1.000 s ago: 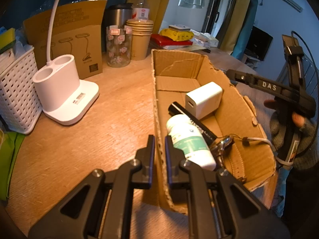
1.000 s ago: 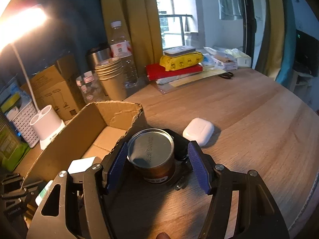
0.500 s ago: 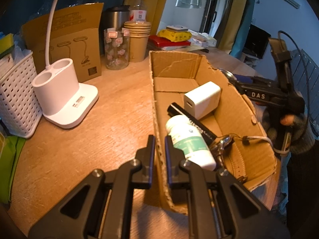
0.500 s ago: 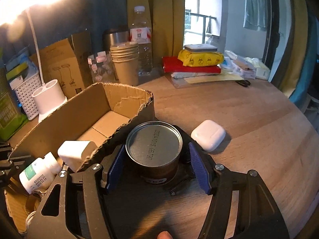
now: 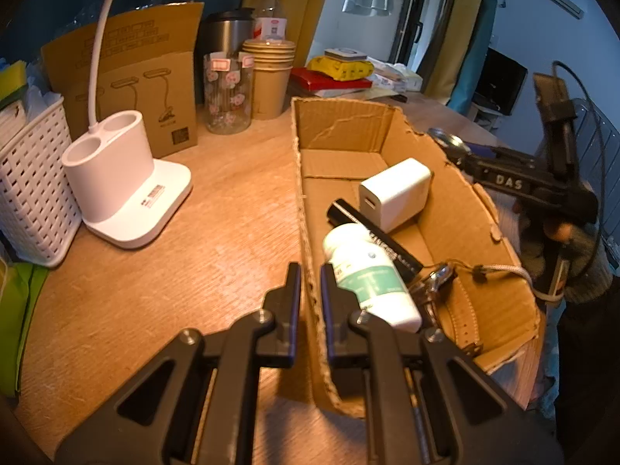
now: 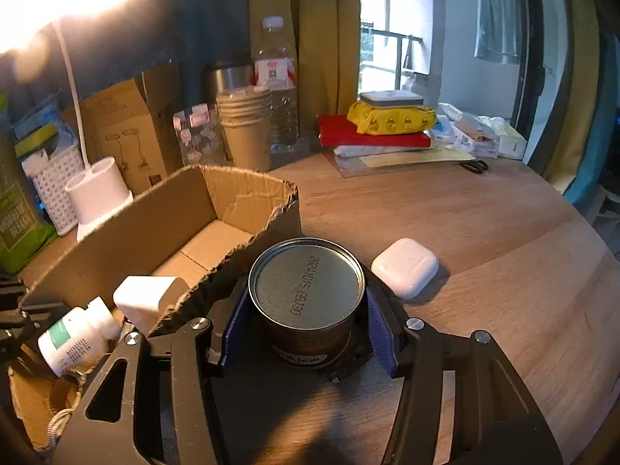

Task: Organize rigid objects
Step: 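Move the right gripper to the metal tin can and grasp it, then lift the tin can with the right gripper and carry it over the box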

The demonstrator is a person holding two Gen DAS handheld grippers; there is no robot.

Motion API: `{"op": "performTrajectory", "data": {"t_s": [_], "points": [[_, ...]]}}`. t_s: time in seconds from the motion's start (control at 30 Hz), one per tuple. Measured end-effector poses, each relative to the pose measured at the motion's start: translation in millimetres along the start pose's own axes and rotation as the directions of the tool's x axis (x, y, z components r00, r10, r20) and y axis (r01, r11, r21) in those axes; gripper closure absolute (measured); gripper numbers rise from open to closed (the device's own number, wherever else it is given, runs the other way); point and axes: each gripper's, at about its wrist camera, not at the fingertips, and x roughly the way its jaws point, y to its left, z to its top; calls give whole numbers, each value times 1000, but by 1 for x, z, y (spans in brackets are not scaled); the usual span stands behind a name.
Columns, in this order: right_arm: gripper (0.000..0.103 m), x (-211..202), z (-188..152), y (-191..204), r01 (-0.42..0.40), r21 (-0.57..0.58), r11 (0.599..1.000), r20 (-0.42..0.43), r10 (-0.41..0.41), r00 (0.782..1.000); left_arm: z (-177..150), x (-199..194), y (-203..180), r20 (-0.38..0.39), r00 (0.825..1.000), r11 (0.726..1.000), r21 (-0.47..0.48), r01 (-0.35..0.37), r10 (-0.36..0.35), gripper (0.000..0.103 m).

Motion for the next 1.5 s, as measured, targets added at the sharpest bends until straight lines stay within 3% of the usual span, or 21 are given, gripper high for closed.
{"op": "performTrajectory", "data": {"t_s": [0.47,0.83,1.5], "points": [[46,-46,9,8,59,15,998,69,-60,996,-2,-1,2,12,1000,1000,0,-4,4,93],[46,-72,23,25,26,23,999,127,-28,991,-2,-2,1,13,1000,1000,0,-5,5,93],[46,-47,51,66,-52,-59,997,123,59,991,-2,-2,1,13,1000,1000,1,-5,5,93]]}}
